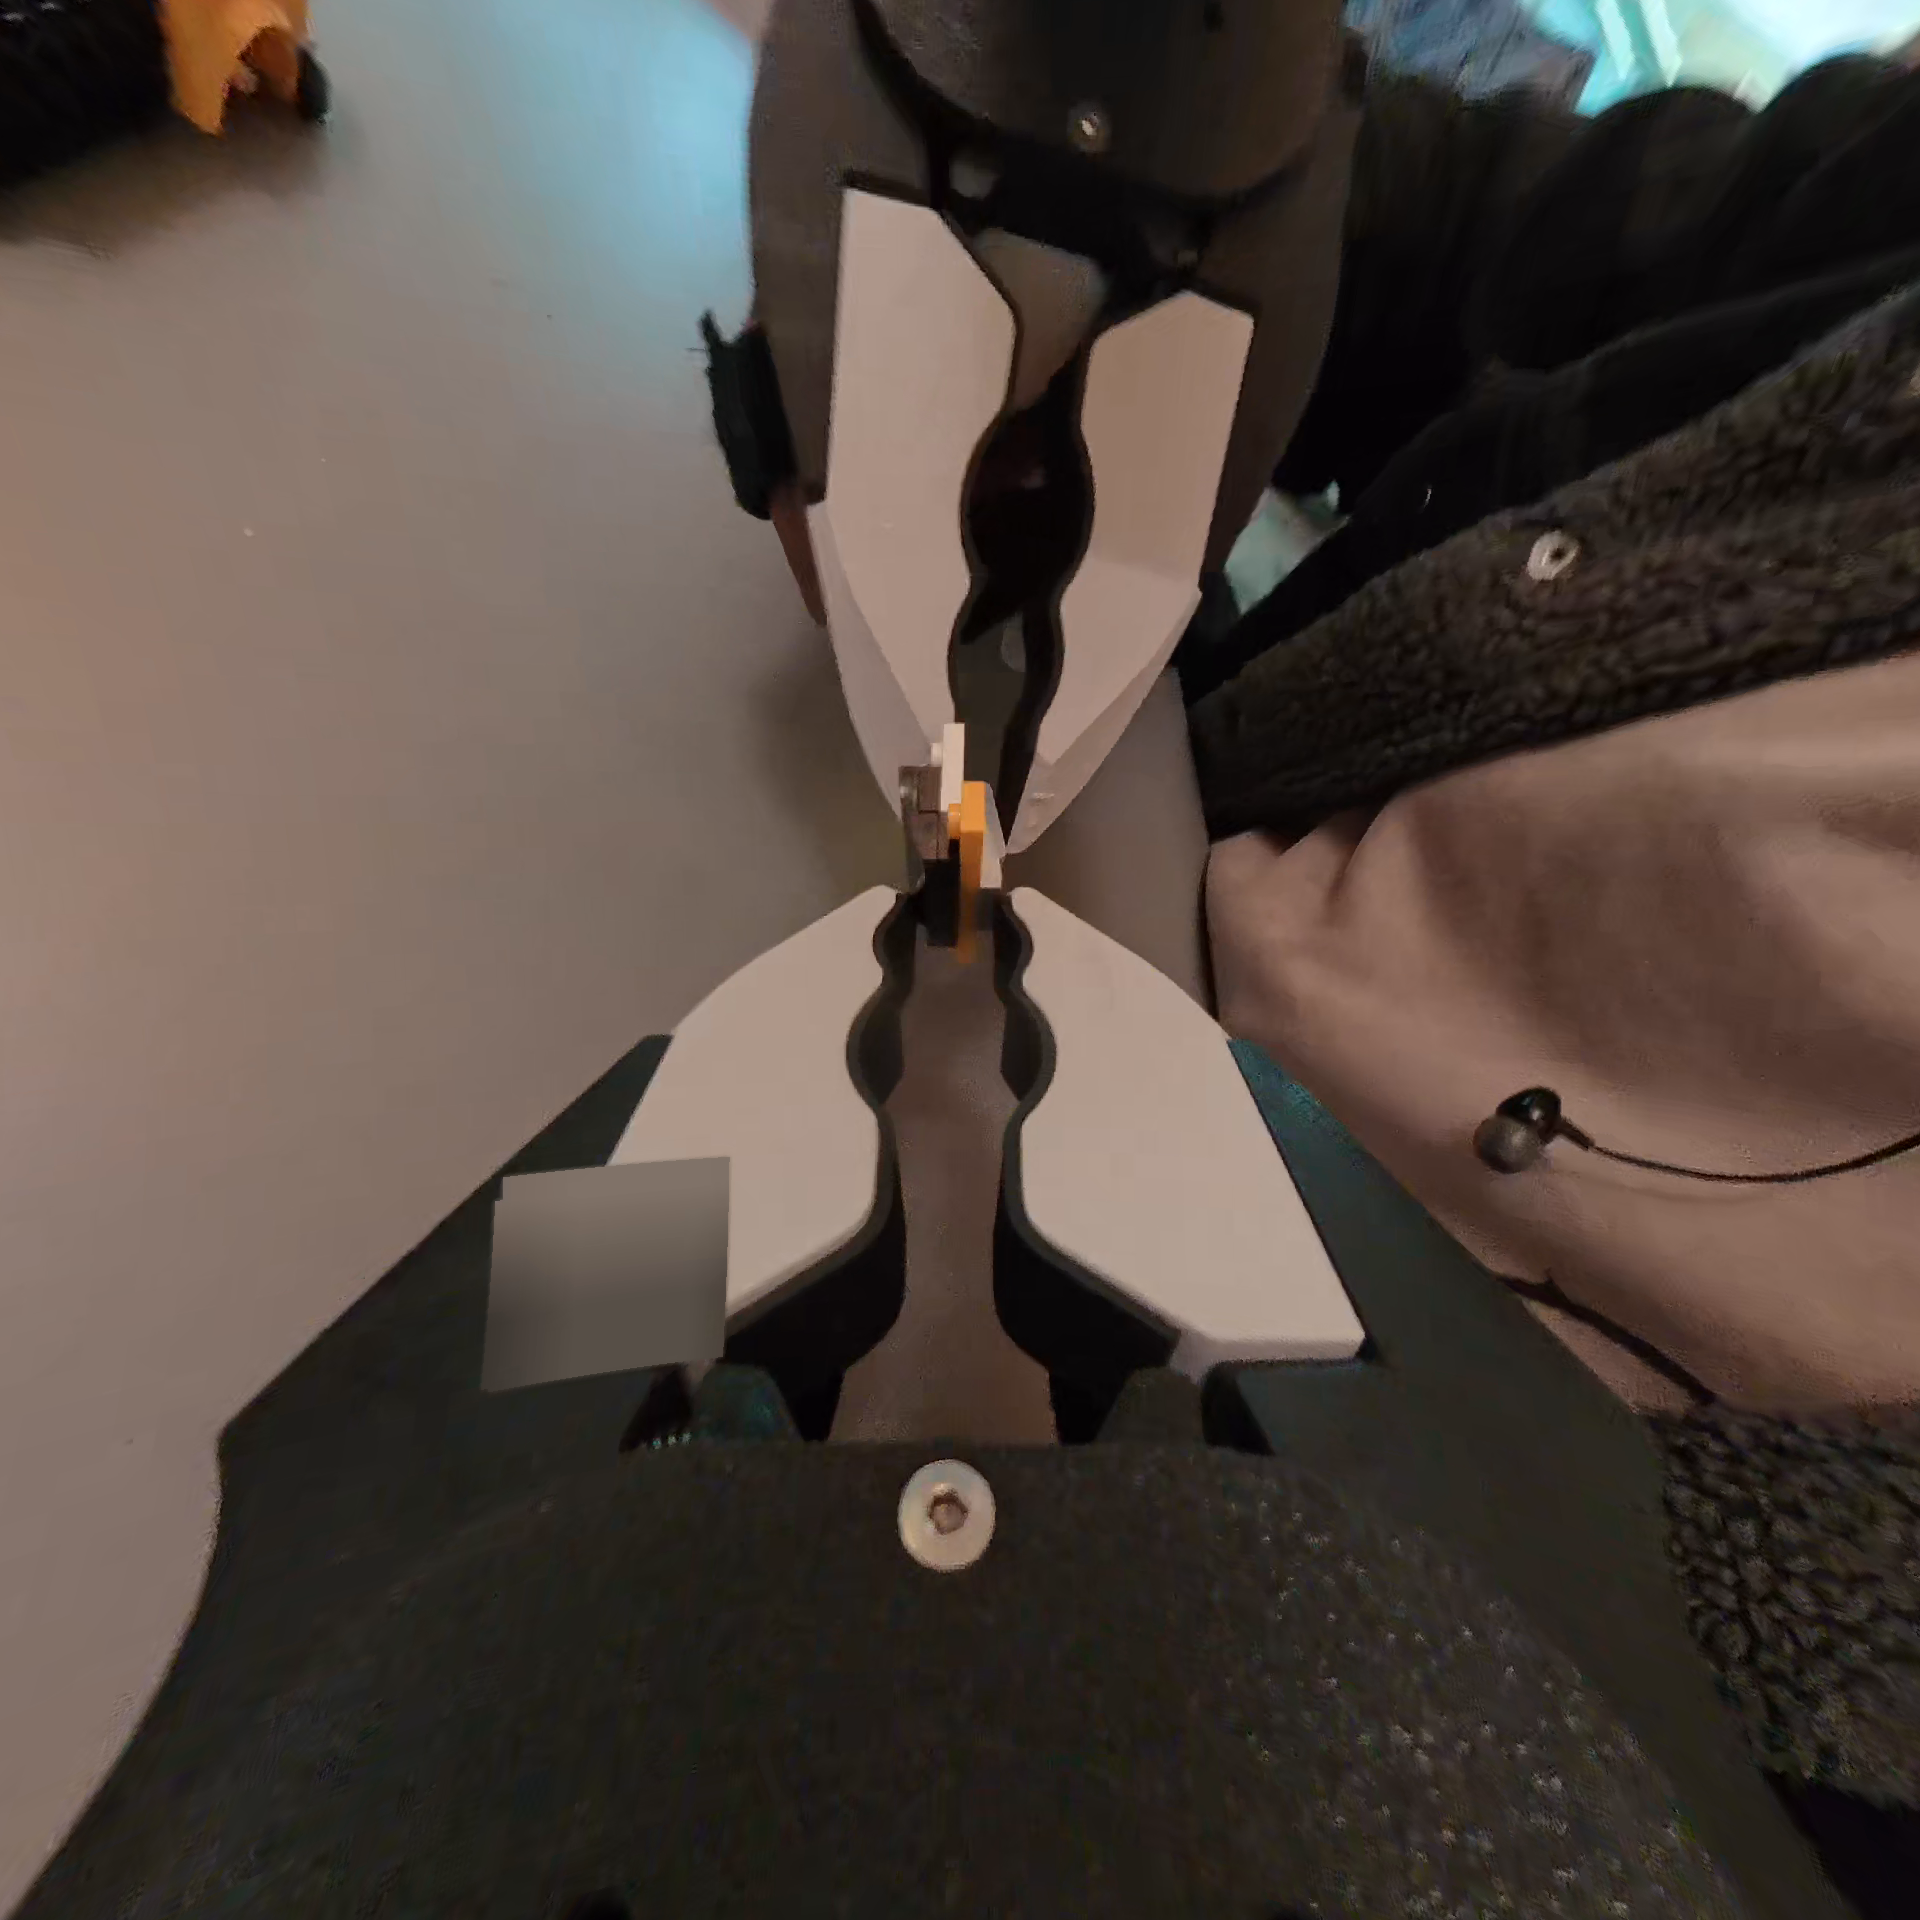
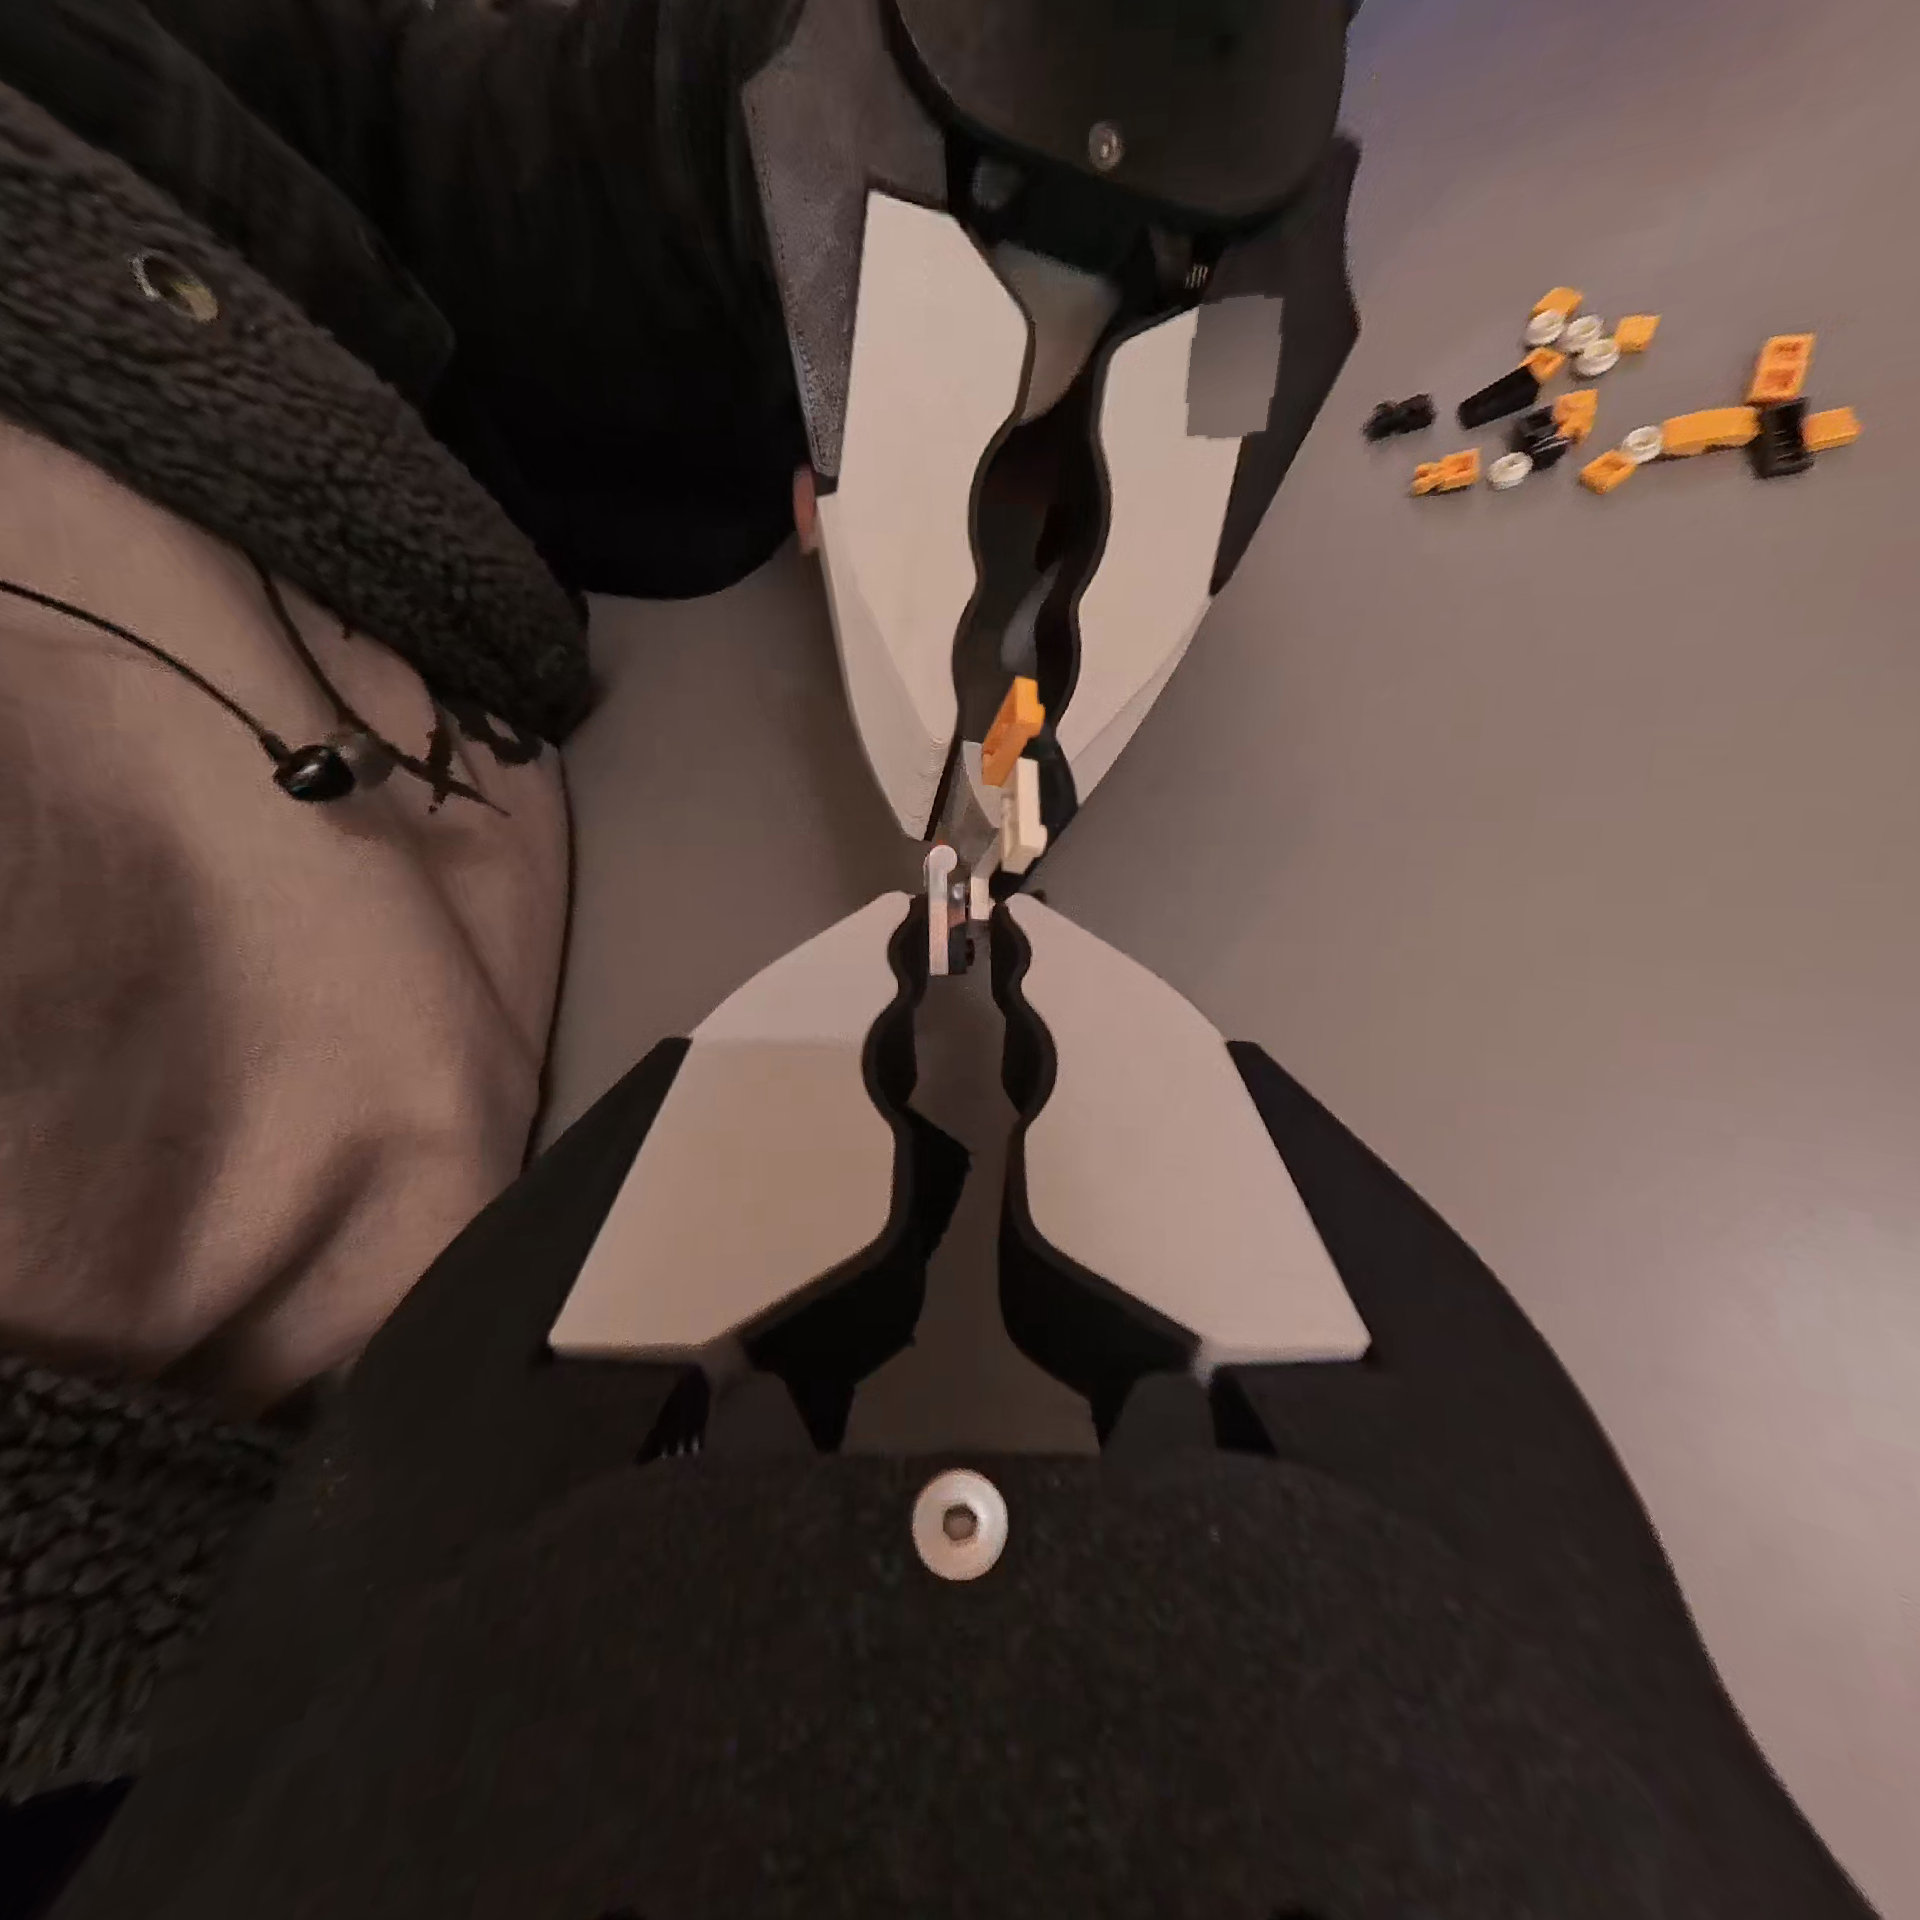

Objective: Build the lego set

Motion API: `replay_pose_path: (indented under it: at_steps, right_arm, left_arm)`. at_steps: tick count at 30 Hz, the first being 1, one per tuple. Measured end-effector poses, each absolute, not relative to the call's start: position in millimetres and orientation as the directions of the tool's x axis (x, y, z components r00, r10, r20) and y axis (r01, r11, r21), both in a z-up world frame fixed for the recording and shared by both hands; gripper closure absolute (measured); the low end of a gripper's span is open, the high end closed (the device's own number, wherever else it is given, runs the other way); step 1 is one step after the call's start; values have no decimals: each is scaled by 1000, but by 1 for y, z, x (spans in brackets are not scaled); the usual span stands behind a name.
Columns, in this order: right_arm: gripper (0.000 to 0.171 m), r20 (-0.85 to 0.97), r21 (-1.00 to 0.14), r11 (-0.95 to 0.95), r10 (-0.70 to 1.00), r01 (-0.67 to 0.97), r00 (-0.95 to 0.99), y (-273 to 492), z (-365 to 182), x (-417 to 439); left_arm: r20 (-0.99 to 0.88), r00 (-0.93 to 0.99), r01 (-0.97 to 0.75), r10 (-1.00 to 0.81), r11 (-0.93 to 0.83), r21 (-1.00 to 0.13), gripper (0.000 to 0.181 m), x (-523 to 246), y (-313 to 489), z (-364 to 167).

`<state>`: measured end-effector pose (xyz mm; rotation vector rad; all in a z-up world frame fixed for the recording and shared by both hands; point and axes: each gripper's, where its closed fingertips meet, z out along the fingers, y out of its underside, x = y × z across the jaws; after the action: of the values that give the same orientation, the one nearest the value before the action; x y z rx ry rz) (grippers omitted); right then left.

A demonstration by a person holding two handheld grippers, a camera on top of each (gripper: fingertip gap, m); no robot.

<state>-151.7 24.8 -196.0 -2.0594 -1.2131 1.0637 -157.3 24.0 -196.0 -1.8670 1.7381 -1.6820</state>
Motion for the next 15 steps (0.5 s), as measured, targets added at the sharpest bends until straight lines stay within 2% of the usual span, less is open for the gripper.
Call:
replay_pose_path:
  at_steps: [7, 15]
  right_arm:
    - [156, -139, -787, -352, 901, 507, 410, 45, -193, -143]
    - [153, 117, -713, -207, 907, 669, 406, 47, -196, -143]
  left_arm:
    - [820, -173, -604, -546, -598, -526, 168, -151, 38, -198]
    - [871, -109, -579, -478, -682, -447, 168, -147, 46, -203]
